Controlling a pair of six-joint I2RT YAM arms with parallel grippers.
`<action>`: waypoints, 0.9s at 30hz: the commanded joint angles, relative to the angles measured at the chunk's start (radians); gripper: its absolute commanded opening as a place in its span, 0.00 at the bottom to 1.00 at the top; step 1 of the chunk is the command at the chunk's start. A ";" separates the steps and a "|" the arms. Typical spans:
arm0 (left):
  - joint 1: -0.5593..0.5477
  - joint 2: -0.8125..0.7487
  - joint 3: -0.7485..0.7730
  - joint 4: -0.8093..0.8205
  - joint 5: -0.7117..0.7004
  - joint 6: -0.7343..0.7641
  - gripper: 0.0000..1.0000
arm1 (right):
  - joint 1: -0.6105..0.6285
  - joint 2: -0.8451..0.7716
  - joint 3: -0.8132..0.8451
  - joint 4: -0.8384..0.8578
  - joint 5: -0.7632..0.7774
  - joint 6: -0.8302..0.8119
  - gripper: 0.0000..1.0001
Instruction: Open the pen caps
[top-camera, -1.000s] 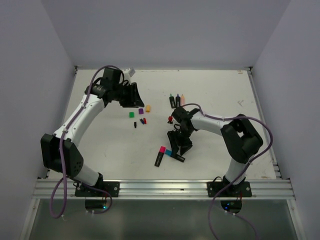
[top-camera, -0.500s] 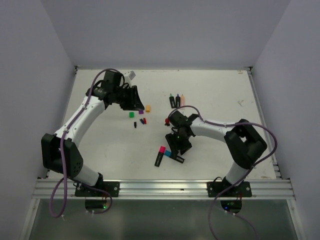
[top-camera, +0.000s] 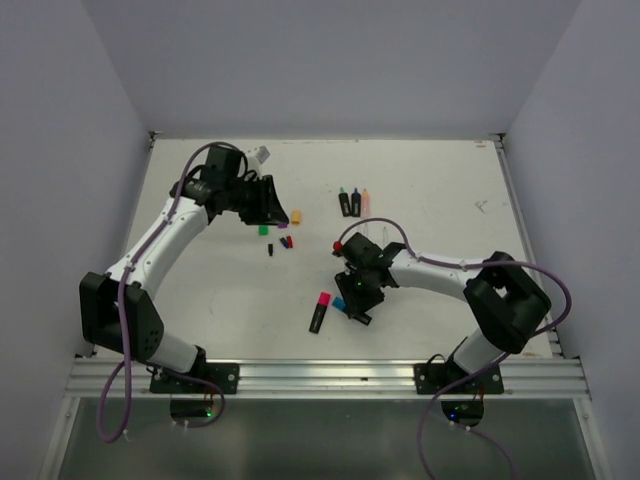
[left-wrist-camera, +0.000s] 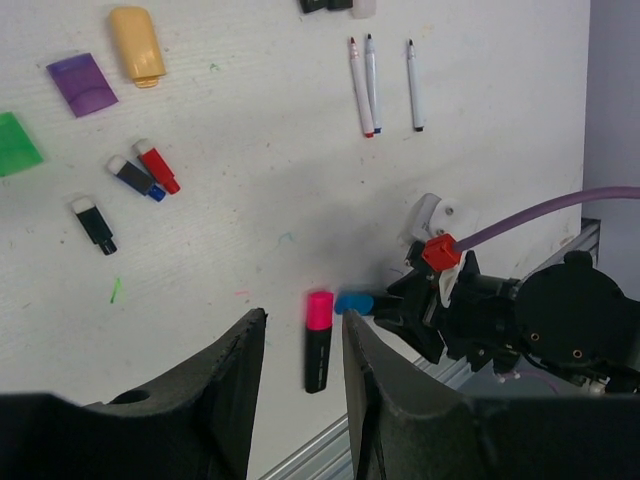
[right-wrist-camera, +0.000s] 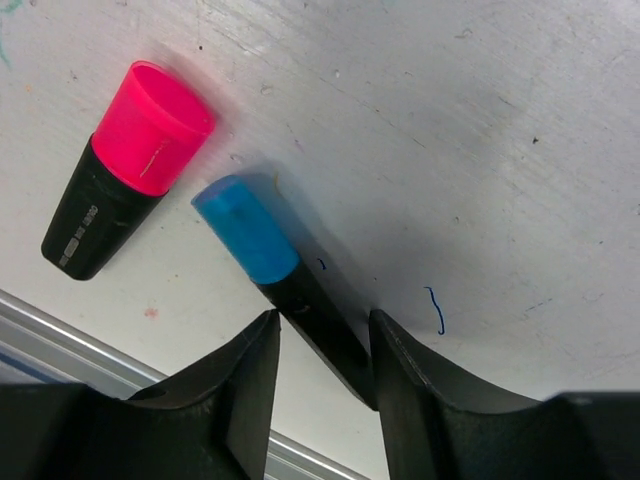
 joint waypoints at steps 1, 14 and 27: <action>0.012 -0.039 -0.015 0.034 0.038 -0.022 0.40 | 0.040 0.043 -0.067 -0.010 0.087 0.034 0.44; 0.012 -0.057 -0.052 0.043 0.042 -0.028 0.41 | 0.085 0.095 -0.142 0.048 0.079 0.105 0.18; 0.012 -0.034 -0.157 0.196 0.238 -0.115 0.55 | 0.083 -0.106 0.065 -0.080 0.133 0.085 0.00</action>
